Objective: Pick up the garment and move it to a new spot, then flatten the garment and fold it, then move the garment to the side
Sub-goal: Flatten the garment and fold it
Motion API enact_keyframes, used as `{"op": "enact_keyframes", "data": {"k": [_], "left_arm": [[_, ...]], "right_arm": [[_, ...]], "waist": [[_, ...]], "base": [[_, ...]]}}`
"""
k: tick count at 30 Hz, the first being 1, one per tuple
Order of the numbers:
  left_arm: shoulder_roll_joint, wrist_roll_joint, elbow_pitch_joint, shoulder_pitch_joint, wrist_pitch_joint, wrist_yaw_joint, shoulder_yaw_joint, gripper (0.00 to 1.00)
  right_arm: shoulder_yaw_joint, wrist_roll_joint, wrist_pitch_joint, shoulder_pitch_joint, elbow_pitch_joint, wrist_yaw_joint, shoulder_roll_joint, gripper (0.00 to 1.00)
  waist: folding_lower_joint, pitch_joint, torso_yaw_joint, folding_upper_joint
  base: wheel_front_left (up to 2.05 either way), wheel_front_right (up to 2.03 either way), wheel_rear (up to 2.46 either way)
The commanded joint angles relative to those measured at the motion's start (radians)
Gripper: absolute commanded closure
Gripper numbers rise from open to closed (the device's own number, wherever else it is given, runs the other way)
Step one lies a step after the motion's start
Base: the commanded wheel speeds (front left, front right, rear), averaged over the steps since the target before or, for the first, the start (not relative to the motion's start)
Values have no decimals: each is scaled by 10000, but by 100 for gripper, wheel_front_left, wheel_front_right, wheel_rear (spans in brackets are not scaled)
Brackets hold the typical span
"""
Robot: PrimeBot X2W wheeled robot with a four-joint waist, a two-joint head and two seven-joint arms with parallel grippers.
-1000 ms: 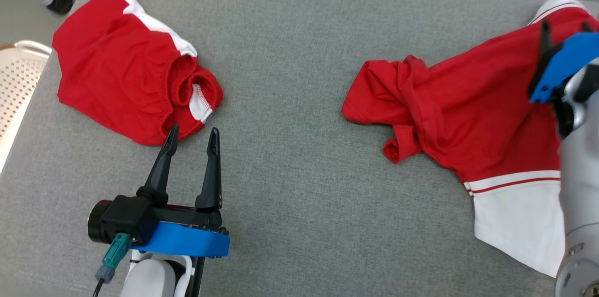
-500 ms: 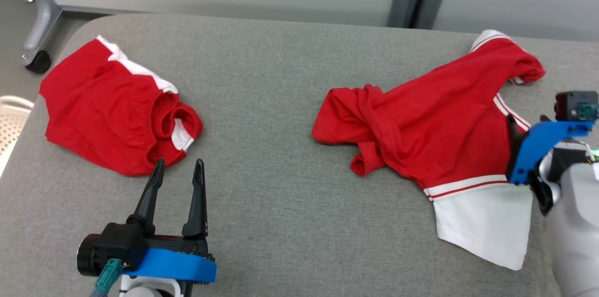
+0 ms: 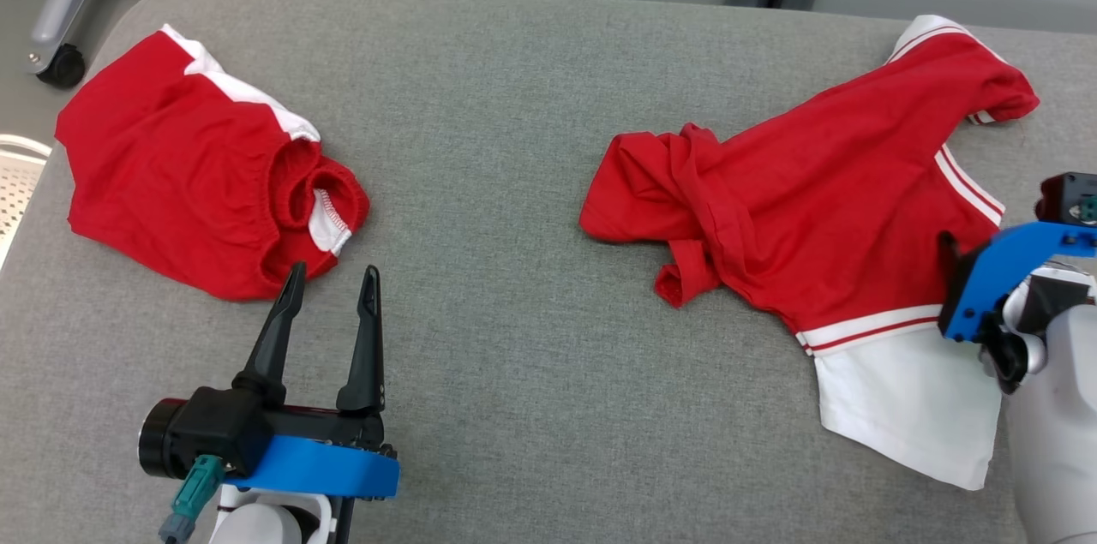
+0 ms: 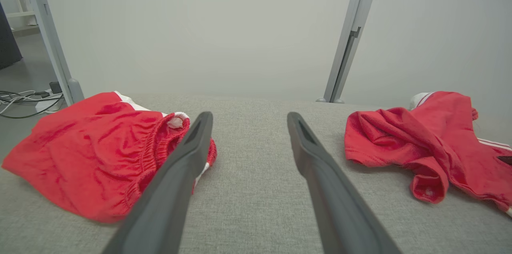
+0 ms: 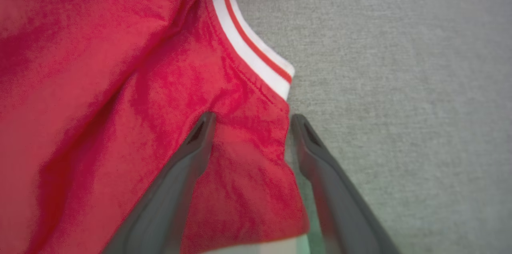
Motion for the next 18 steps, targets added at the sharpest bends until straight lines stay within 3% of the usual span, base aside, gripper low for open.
{"op": "enact_keyframes", "data": {"k": [1,4,10,18], "left_arm": [[40,-35,5,-135,-45,-66,24,0],[41,-51,64,-136,-45,-66,62,0],[50,-17,161,13,-46,-66,154,0],[13,-80,290,297,-46,-67,218,0]], "right_arm": [[69,165,69,-74,111,3,196,0],[258,381,72,-23,215,3,261,100],[170,319,-511,425,-356,0,-251,100],[-677,549,-719,1982,-2118,0,-269,100]], "waist": [[-2,58,63,1],[-2,44,51,1],[-2,-186,-113,1],[-2,-623,-584,1]], "base": [[0,0,0],[0,0,0],[0,0,0],[0,0,0]]}}
